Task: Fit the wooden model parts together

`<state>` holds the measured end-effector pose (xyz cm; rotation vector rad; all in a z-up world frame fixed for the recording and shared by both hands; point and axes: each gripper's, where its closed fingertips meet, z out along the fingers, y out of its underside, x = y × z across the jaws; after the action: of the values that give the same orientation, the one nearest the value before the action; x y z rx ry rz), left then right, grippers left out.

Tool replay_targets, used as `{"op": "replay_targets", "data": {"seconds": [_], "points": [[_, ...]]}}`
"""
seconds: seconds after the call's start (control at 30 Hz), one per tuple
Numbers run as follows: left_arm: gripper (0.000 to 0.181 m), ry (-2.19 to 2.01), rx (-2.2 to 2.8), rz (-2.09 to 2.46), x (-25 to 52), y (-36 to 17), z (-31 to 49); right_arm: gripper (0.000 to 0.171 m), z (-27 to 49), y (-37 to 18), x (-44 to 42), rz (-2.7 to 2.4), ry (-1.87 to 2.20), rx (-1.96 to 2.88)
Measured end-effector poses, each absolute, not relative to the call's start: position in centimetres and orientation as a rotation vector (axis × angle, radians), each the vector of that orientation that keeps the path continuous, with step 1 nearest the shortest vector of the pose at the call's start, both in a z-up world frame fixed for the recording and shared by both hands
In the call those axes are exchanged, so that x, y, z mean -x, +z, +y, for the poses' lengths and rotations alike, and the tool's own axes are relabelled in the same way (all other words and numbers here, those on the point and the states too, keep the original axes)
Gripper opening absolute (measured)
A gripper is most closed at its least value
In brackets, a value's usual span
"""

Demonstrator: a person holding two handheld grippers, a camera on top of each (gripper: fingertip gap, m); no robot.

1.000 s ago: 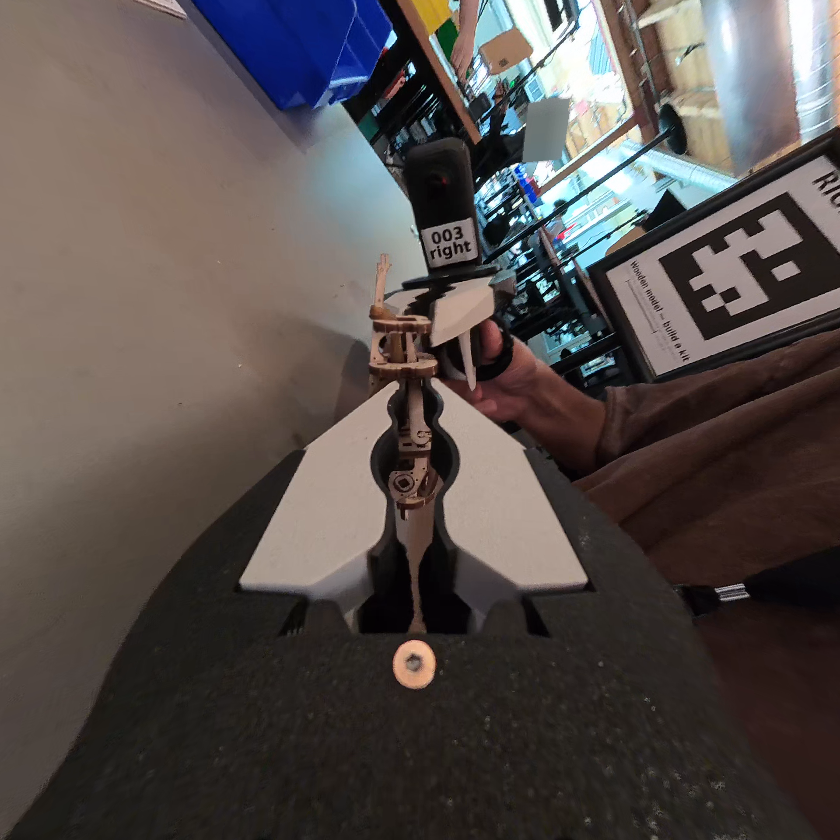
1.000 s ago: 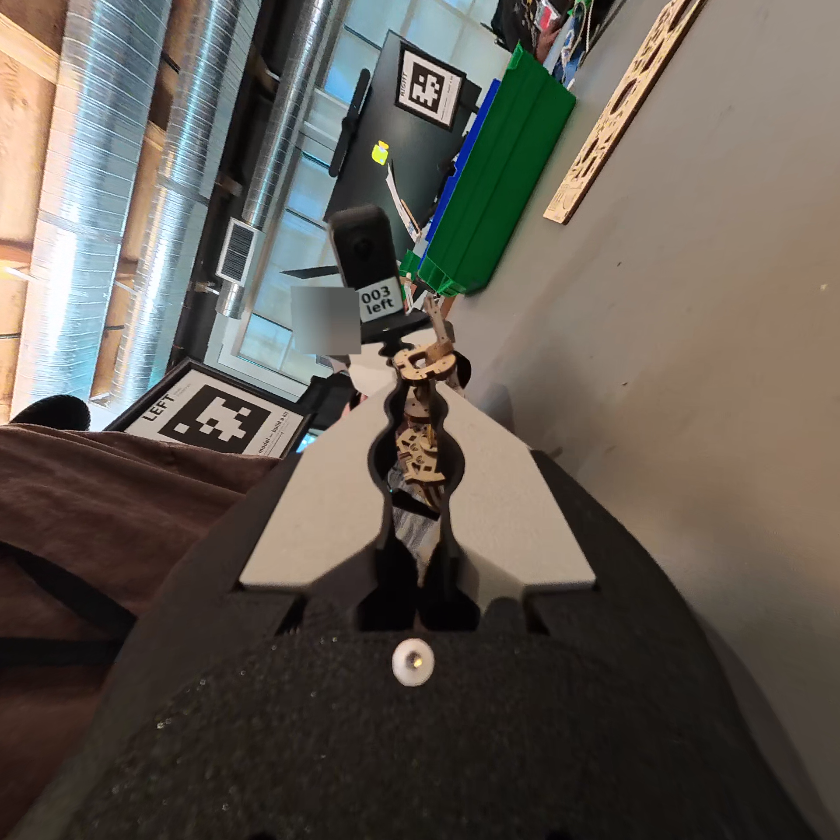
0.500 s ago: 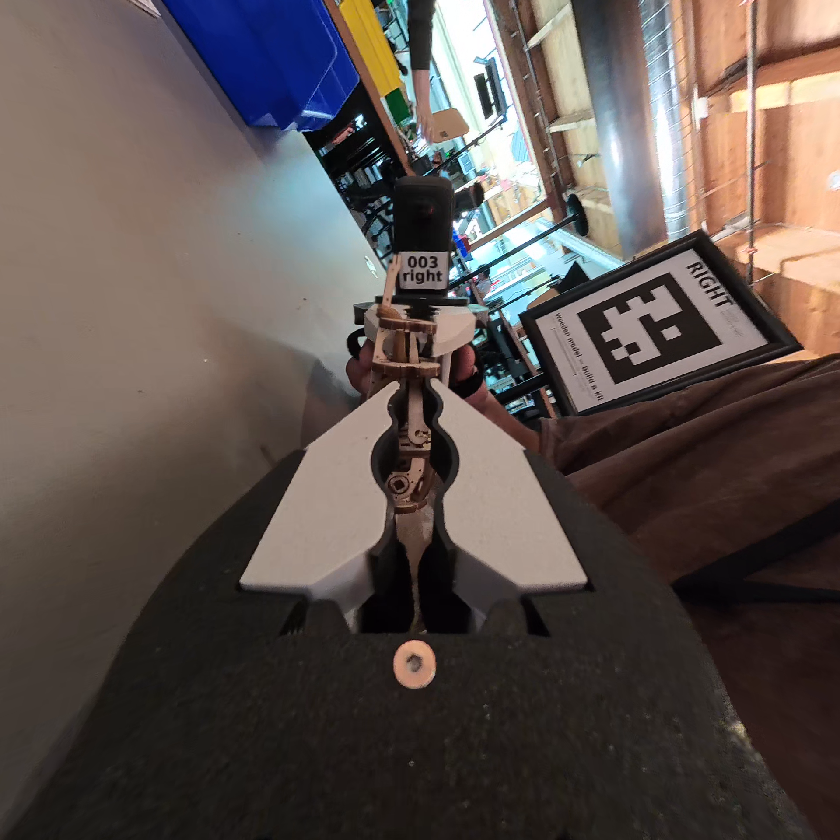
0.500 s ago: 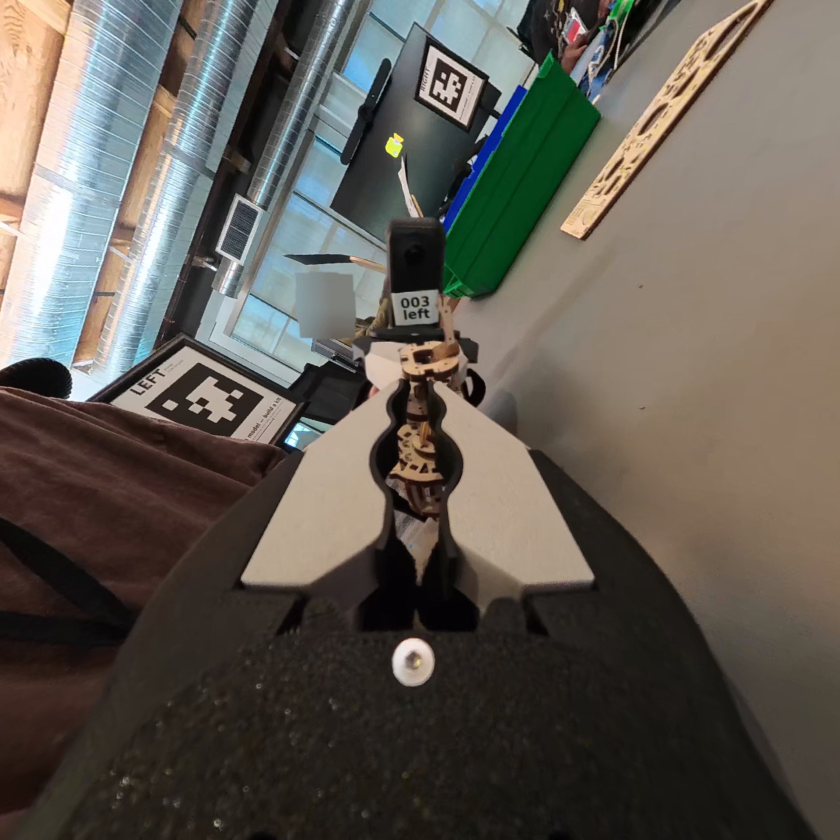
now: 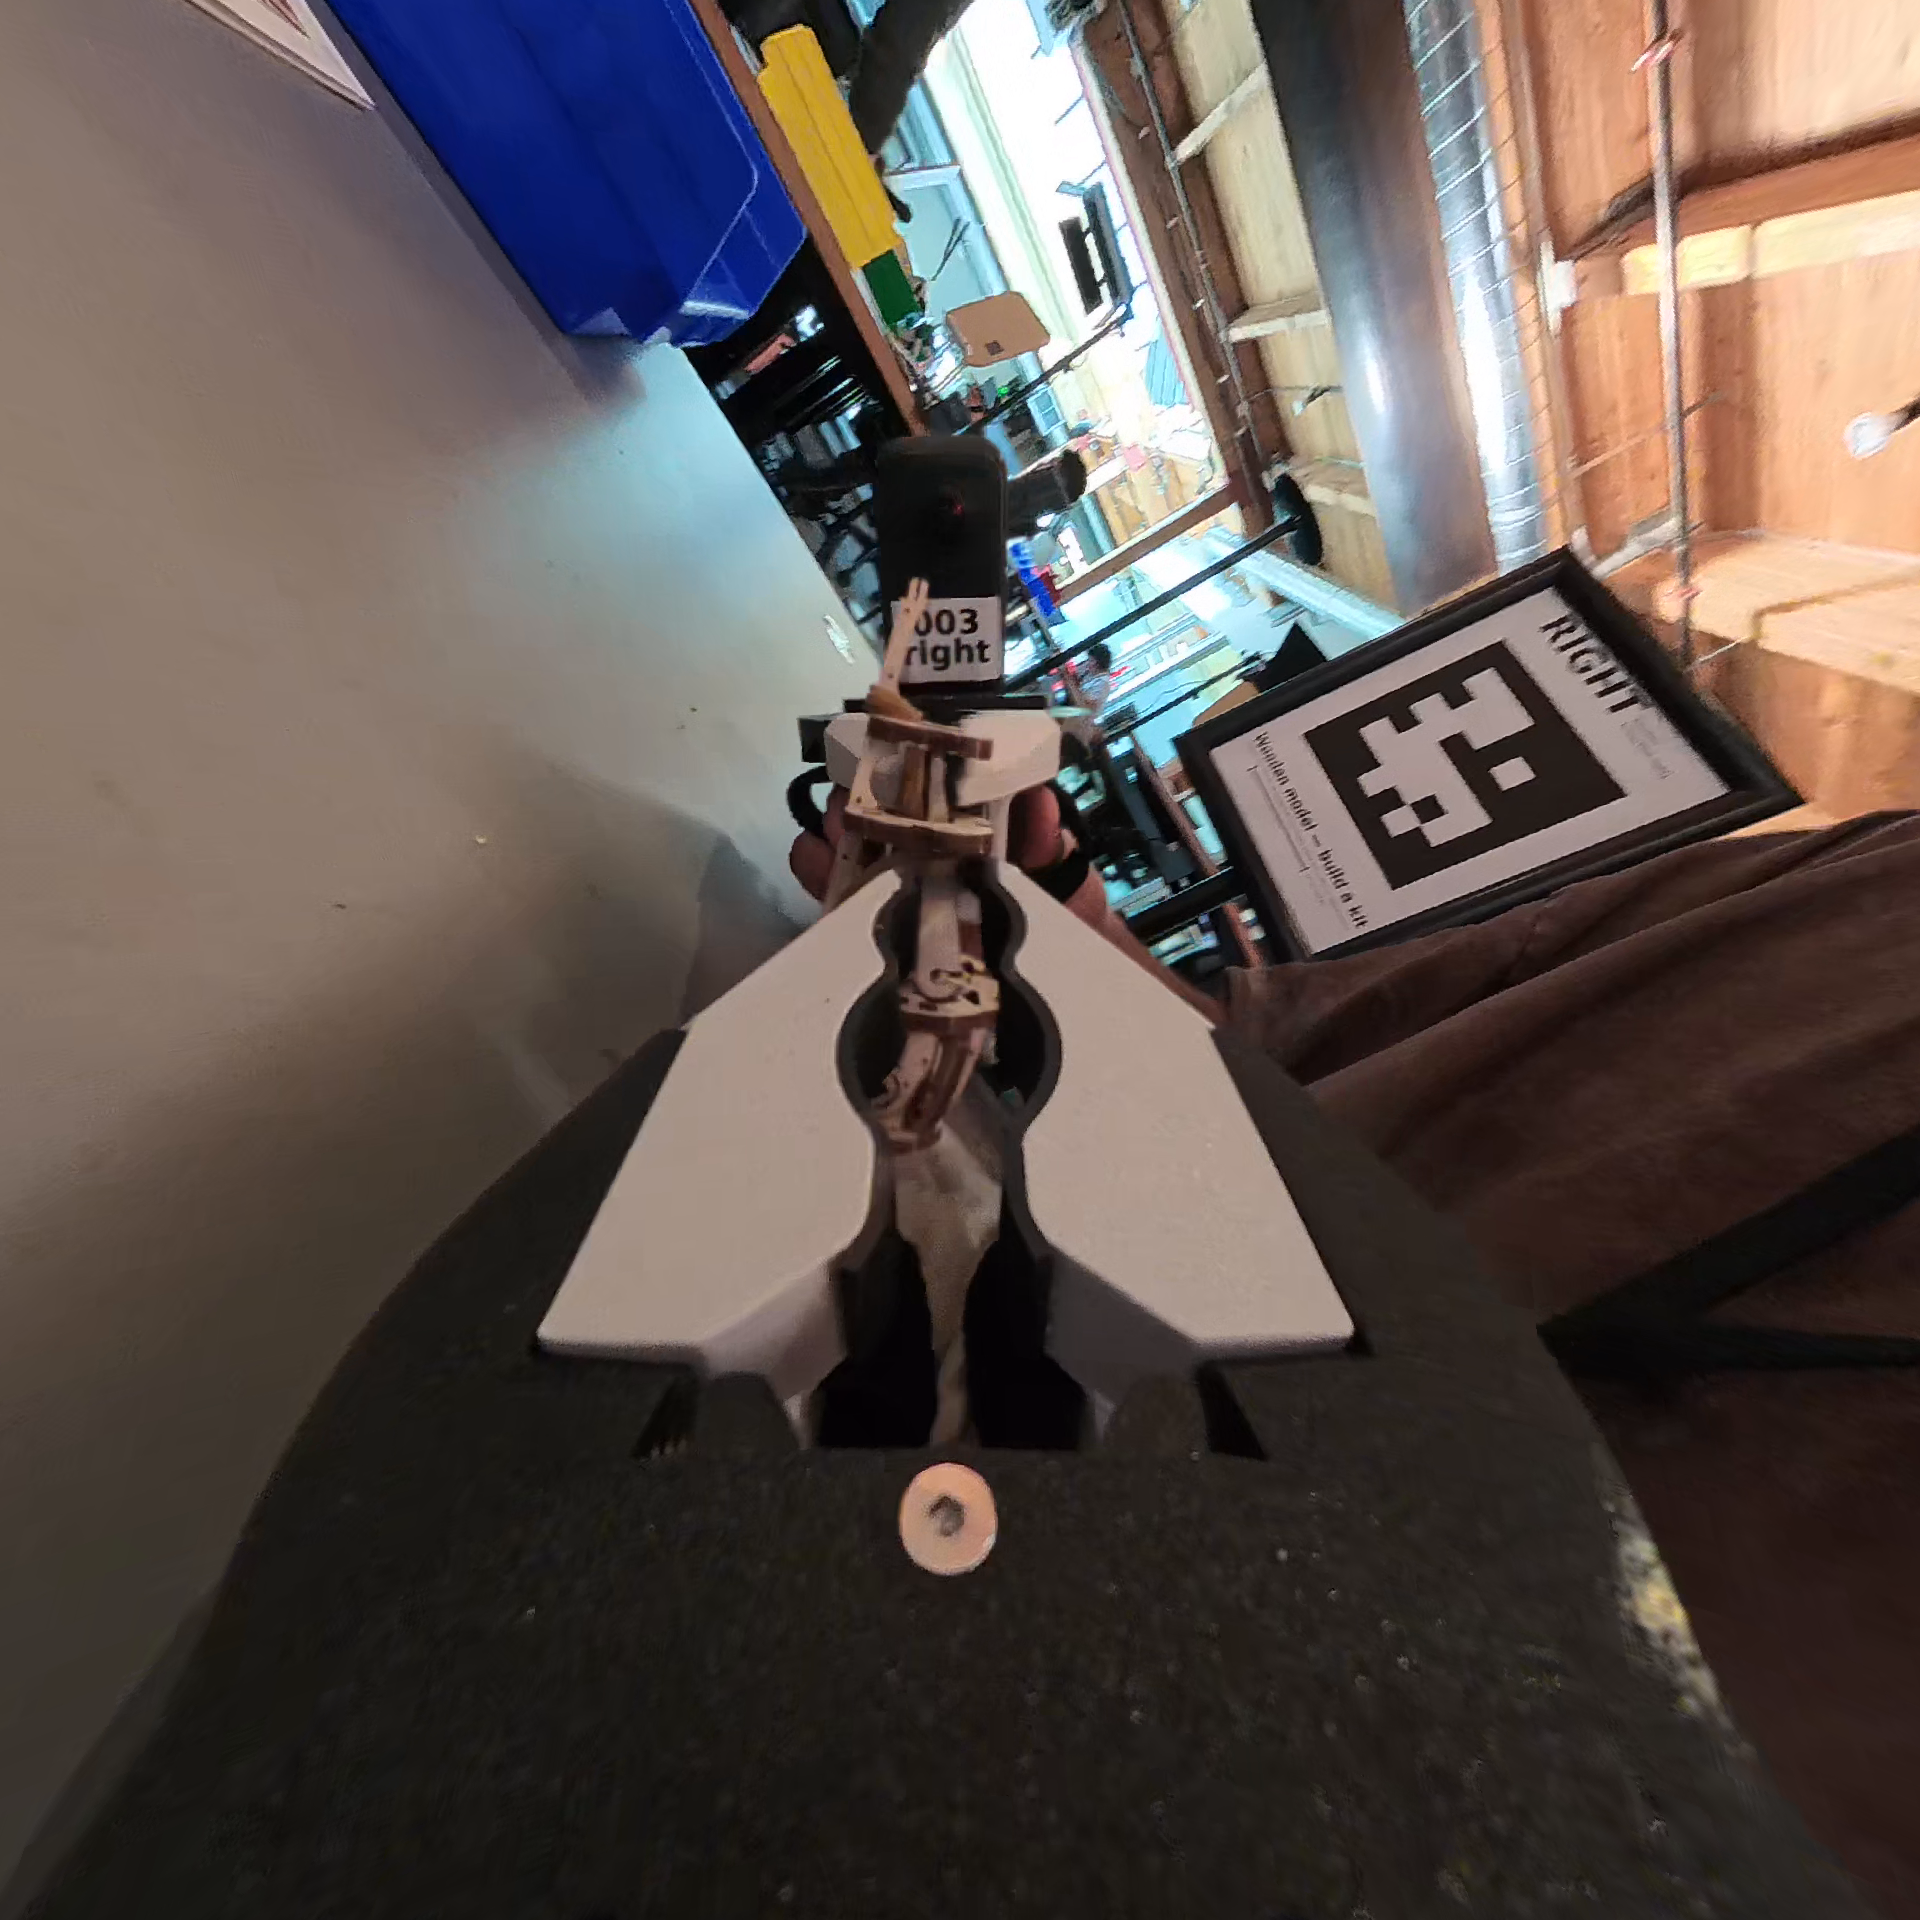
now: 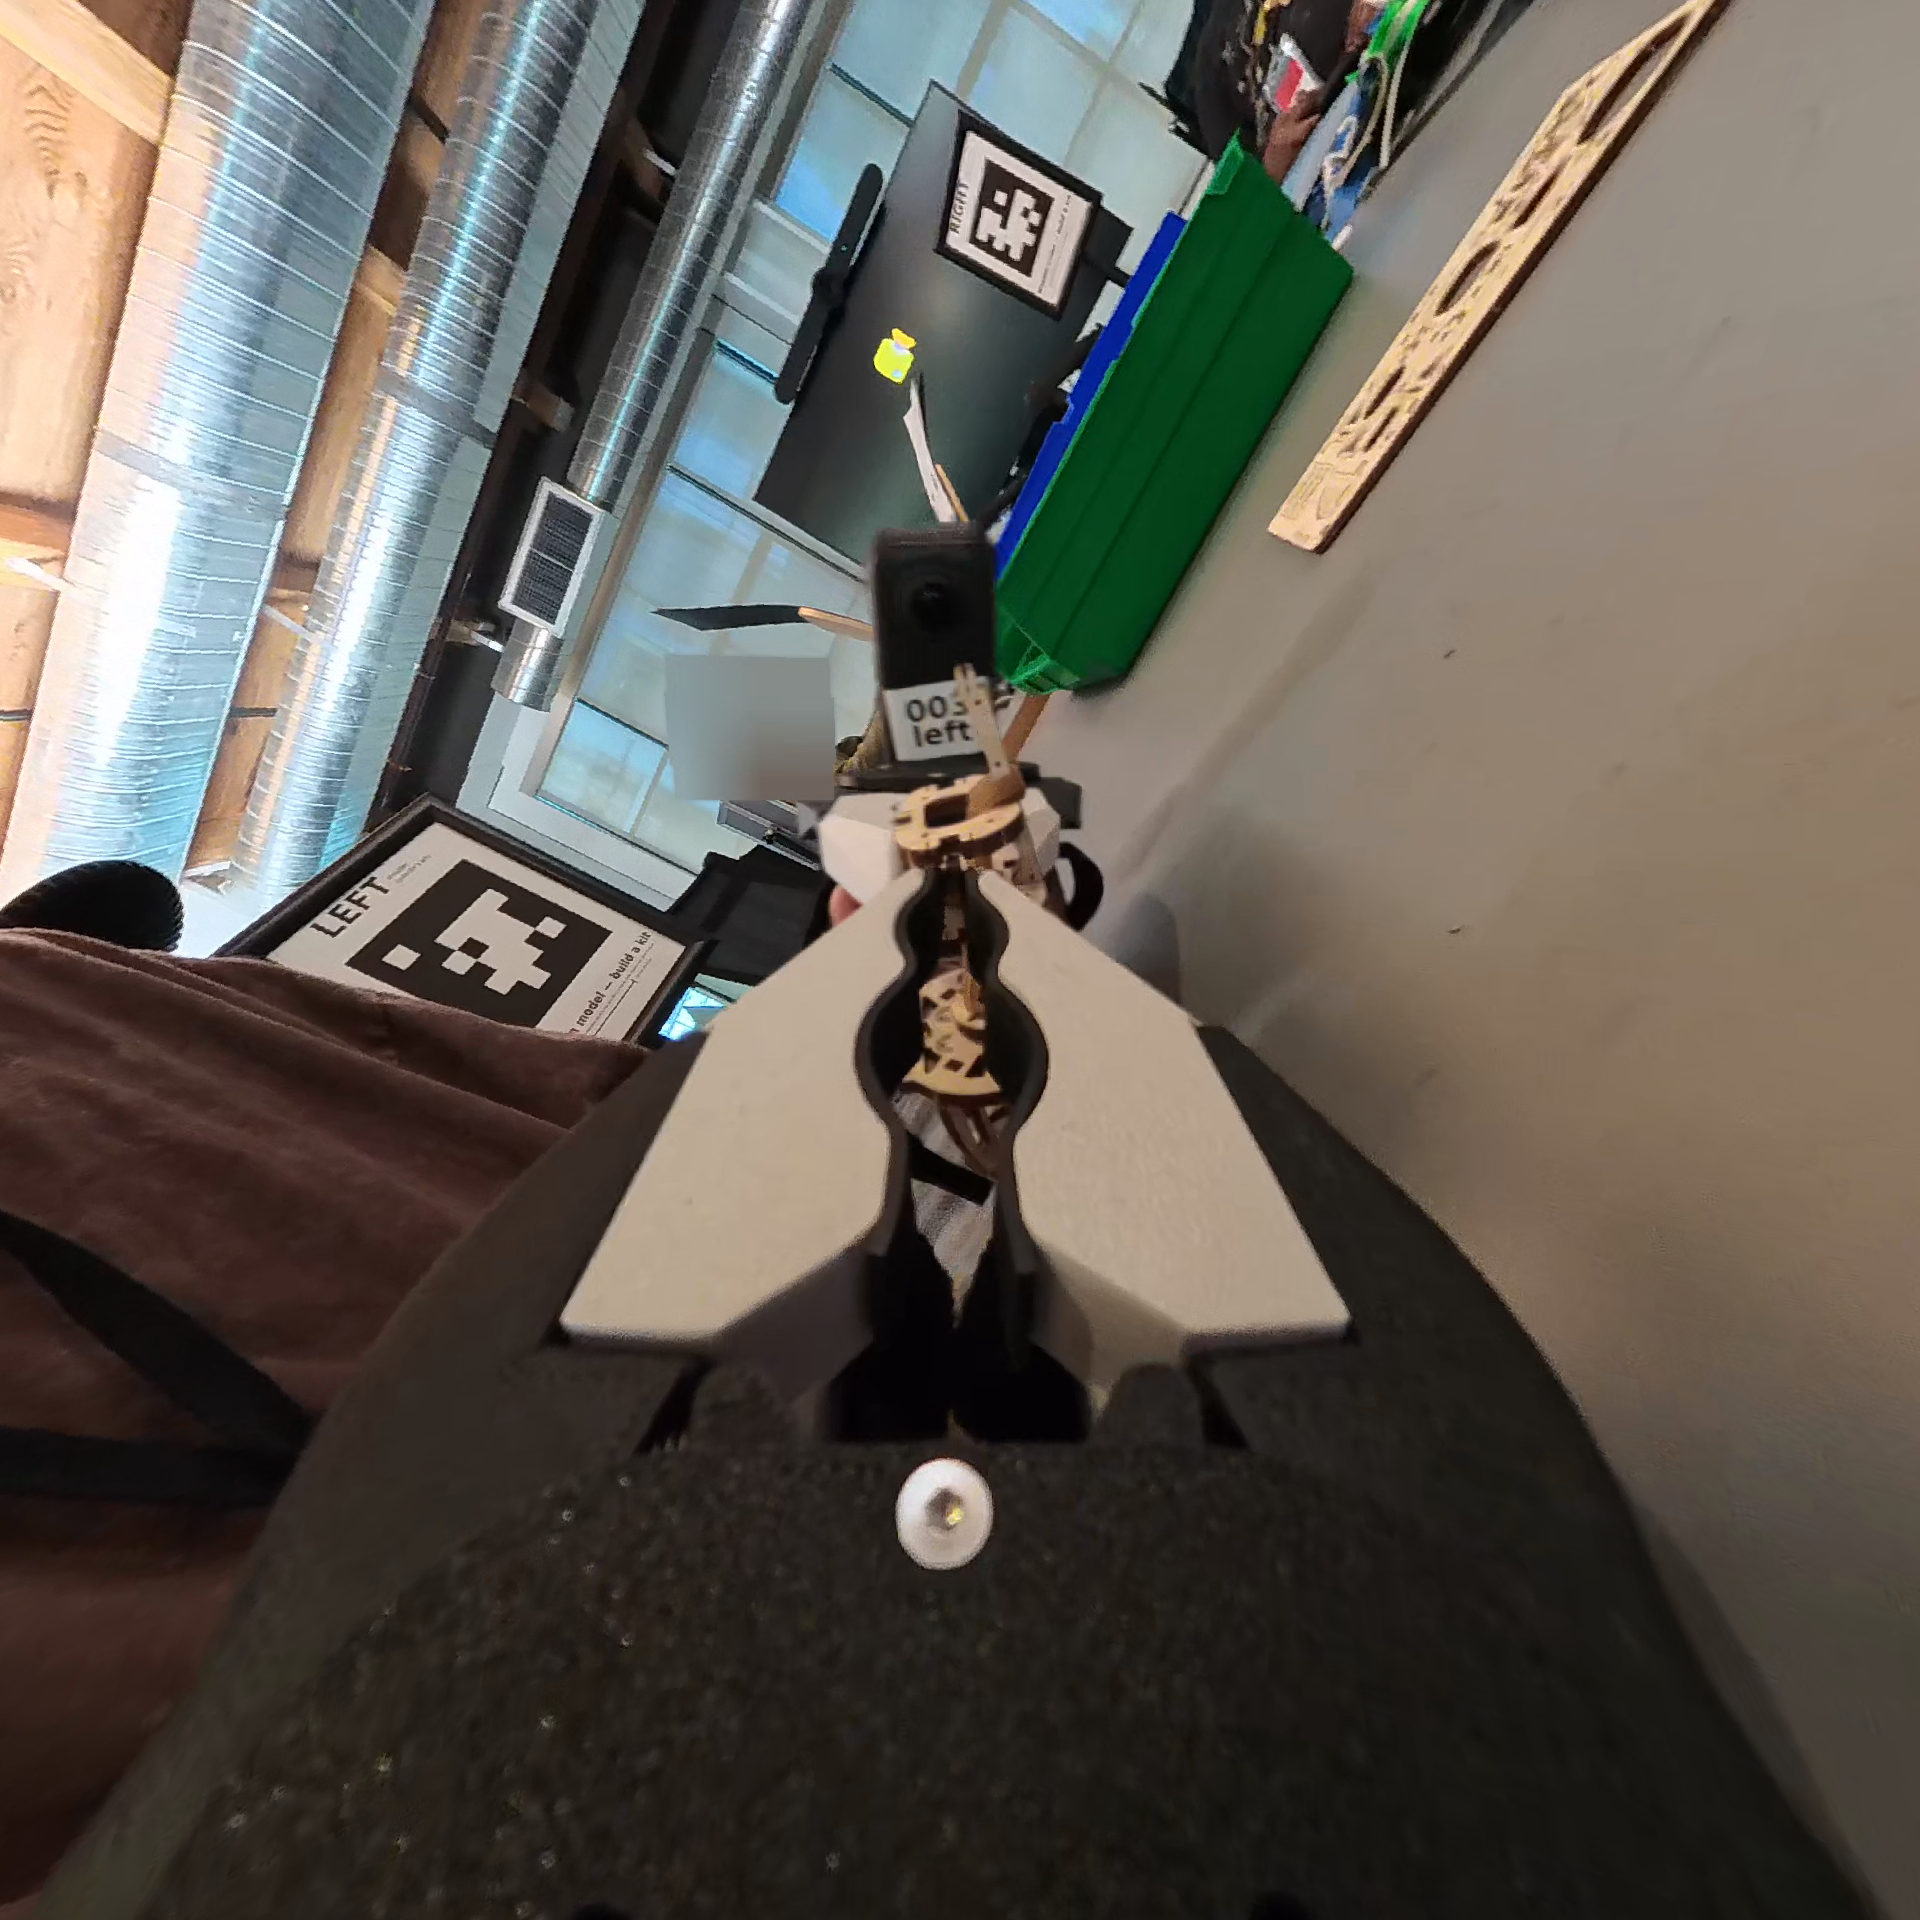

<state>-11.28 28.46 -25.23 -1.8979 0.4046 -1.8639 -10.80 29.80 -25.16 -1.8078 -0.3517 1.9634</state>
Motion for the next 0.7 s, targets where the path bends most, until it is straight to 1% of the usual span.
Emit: {"op": "replay_targets", "data": {"seconds": [0.03, 0.07, 0.17, 0.27, 0.3, 0.4, 0.43, 0.5, 0.53, 0.57, 0.7], "points": [[0.016, -1.822, 1.912, 0.431, 11.5, -25.4, 28.5, 0.002, 29.9, -25.4, 10.7, -0.343, 1.952, 1.828], [0.028, -1.775, 1.93, 0.454, 11.8, -25.6, 28.6, 0.002, 30.1, -25.6, 10.5, -0.332, 1.95, 1.844], [0.052, -1.656, 1.964, 0.56, 12.2, -26.1, 28.6, 0.002, 30.4, -25.5, 10.0, -0.278, 1.994, 1.838], [0.072, -1.566, 2.008, 0.688, 11.4, -27.1, 28.1, 0.002, 30.3, -25.0, 9.9, -0.241, 2.061, 1.814], [0.076, -1.568, 2.006, 0.719, 11.1, -27.1, 27.8, 0.003, 30.2, -24.9, 9.9, -0.243, 2.082, 1.806], [0.08, -1.616, 2.001, 0.765, 9.9, -27.0, 27.1, 0.003, 29.8, -24.7, 10.2, -0.263, 2.097, 1.8], [0.077, -1.636, 2.003, 0.768, 9.6, -27.0, 26.9, 0.002, 29.7, -24.7, 10.3, -0.269, 2.096, 1.801], [0.063, -1.695, 1.999, 0.785, 9.2, -26.9, 26.2, 0.003, 29.7, -24.5, 10.3, -0.266, 2.101, 1.79], [0.052, -1.709, 2.004, 0.792, 9.1, -27.0, 25.9, 0.003, 29.8, -24.3, 10.2, -0.259, 2.109, 1.779], [0.046, -1.718, 2.001, 0.795, 9.0, -27.0, 25.8, 0.003, 29.8, -24.3, 10.2, -0.254, 2.112, 1.775], [0.046, -1.773, 1.987, 0.736, 9.1, -26.7, 25.9, 0.003, 30.1, -24.3, 10.0, -0.225, 2.114, 1.764]]}}
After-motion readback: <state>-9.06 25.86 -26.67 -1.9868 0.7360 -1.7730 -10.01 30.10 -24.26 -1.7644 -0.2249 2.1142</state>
